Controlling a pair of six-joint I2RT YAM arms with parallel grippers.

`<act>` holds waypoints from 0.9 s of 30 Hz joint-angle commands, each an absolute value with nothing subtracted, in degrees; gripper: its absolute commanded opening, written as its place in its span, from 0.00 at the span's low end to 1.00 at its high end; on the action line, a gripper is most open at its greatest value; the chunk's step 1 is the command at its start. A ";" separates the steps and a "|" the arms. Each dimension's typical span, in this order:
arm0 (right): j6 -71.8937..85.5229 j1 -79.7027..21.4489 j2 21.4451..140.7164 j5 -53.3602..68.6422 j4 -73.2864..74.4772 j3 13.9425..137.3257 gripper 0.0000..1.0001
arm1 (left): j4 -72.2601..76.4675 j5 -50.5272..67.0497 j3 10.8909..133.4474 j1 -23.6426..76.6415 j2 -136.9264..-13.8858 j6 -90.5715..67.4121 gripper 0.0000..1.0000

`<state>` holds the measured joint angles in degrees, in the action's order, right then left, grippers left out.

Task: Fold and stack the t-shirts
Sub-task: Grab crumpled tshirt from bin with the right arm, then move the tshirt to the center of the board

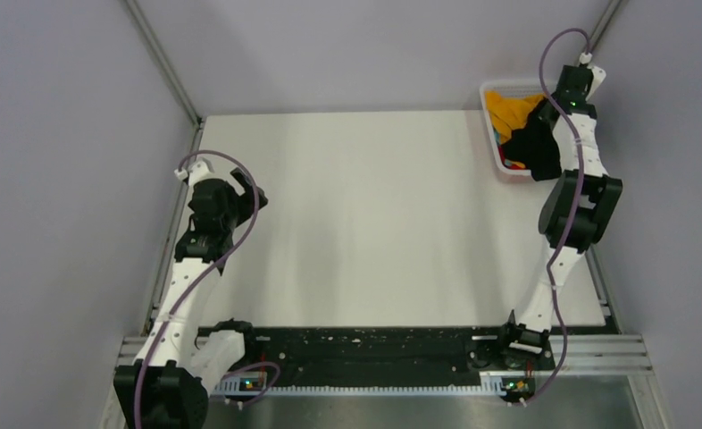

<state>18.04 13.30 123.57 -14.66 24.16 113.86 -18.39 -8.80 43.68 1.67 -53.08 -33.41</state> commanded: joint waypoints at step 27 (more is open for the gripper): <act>14.62 -22.95 87.64 28.37 13.34 107.62 0.00 | -25.26 -12.04 45.67 1.69 -41.83 -36.35 0.99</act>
